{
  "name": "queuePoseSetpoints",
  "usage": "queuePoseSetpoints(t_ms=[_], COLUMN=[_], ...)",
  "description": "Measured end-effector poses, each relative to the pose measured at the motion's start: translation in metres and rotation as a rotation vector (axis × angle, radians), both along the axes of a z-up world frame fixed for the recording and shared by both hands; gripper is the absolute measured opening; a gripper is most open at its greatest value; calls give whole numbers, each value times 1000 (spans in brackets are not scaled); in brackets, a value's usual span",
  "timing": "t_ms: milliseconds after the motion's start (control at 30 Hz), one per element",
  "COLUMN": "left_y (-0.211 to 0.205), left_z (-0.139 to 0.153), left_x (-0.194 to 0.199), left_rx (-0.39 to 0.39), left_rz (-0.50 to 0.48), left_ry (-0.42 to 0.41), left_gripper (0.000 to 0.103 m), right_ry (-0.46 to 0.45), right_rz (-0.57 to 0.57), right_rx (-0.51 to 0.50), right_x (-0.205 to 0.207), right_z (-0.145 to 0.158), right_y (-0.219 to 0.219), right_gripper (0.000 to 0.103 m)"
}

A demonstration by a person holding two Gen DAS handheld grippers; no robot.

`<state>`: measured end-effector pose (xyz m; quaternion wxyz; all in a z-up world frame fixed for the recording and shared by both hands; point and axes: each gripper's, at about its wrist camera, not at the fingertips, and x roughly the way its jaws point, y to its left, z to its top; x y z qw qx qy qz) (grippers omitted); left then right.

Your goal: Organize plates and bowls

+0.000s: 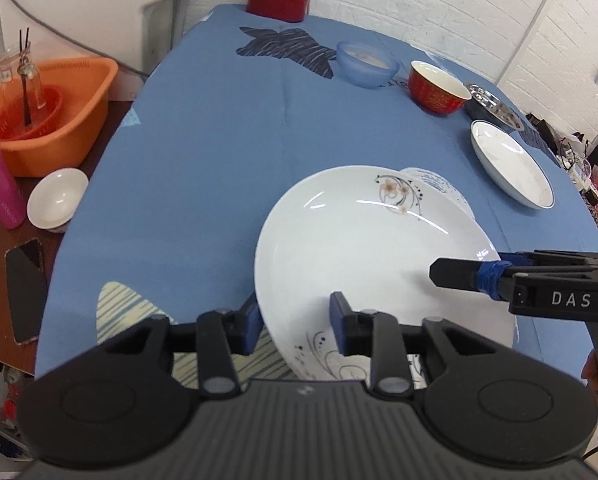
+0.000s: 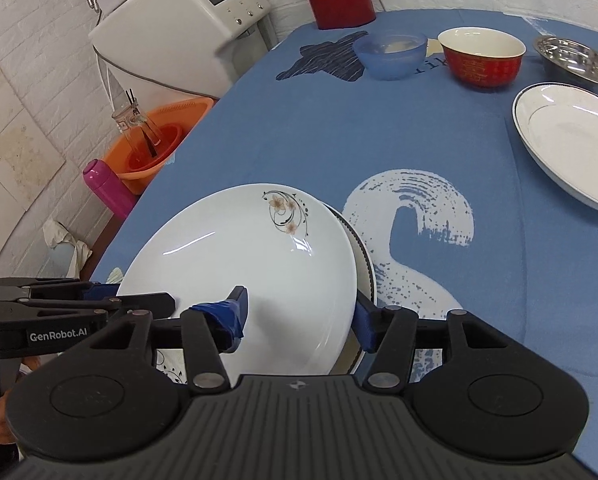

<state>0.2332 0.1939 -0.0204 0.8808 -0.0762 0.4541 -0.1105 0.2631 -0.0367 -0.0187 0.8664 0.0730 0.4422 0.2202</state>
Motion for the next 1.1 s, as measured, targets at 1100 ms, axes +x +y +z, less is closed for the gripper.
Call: queuePoseSetpoints(t_ms=[1100], left_y=[-129], left_z=[59], left_x=[66], left_rx=[4], left_rz=[-213], left_ry=[-63], left_gripper=[52], right_ry=[-89], right_rz=[-346], right_rx=[-56], right_x=[22], right_z=[46], right_y=[-183], right_gripper=[42])
